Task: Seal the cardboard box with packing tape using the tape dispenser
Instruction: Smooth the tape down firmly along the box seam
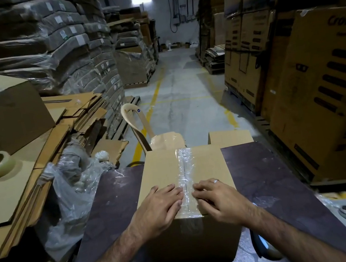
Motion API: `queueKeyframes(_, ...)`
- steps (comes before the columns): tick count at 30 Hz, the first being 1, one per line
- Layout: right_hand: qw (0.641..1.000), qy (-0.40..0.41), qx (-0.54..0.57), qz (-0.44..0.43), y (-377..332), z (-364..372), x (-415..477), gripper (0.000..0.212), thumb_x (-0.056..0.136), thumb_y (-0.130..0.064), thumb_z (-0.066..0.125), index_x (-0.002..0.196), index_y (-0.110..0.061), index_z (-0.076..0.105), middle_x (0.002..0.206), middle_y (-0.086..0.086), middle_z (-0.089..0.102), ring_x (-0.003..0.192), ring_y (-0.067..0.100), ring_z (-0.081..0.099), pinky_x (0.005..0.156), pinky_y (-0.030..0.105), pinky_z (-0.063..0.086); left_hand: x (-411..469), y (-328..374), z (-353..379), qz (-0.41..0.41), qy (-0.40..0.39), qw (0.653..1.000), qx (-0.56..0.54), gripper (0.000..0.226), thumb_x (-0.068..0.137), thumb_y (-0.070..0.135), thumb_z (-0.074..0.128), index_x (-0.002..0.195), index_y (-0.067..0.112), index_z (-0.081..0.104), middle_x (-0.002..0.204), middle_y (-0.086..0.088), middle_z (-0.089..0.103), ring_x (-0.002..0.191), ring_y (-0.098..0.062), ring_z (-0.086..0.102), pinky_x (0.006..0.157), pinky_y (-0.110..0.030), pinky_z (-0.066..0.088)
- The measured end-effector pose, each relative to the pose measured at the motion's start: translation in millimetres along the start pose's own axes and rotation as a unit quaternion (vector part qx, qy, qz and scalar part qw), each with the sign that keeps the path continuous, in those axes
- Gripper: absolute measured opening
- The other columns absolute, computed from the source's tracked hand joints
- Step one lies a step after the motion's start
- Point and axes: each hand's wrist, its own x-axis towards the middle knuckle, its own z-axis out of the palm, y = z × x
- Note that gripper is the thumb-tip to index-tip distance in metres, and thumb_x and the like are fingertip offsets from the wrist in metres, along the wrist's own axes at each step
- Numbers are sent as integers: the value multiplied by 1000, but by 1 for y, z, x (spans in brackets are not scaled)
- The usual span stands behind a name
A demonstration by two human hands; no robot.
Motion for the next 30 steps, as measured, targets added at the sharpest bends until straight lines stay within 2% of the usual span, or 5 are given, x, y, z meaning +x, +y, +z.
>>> queueKeyframes(6, 998, 31, -47, -22, -5, 7, -11, 62, 89, -66, 35, 116, -19, 64, 126, 3, 61, 112, 19, 57, 96, 36, 48, -8, 0, 1, 62, 52, 997, -19, 48, 97, 52, 36, 124, 23, 63, 133, 8, 60, 131, -9, 47, 106, -34, 33)
queueKeyframes(11, 992, 67, -103, -37, -5, 8, -18, 67, 84, -73, 32, 109, -21, 66, 115, 1, 67, 98, 18, 63, 81, 31, 54, -11, -3, 1, 86, 36, 996, 15, 66, 89, 65, 39, 132, 19, 58, 140, 6, 55, 135, -9, 42, 111, -32, 26)
queueKeyframes(17, 982, 144, -122, -3, -9, 29, -25, 53, 84, -65, 45, 103, -22, 69, 108, -1, 70, 93, 19, 66, 79, 28, 55, -15, -4, 4, 94, 37, 994, 43, 69, 90, 65, 37, 137, 16, 52, 143, 2, 52, 135, -11, 42, 112, -36, 31)
queueKeyframes(22, 963, 238, -122, 16, -14, 50, -32, 42, 83, -53, 56, 99, -18, 72, 106, 1, 72, 91, 22, 67, 78, 31, 56, -22, 0, 12, 111, 80, 985, 102, 61, 84, 55, 55, 130, 14, 57, 135, -1, 59, 125, -14, 54, 104, -35, 43)
queueKeyframes(30, 942, 289, -171, 20, -18, 67, -34, 48, 79, -55, 62, 103, -14, 71, 111, 4, 71, 94, 24, 67, 86, 34, 45, -27, 5, 20, 104, 84, 979, 154, 83, 64, 53, 80, 131, 13, 52, 134, -3, 60, 122, -16, 58, 100, -35, 46)
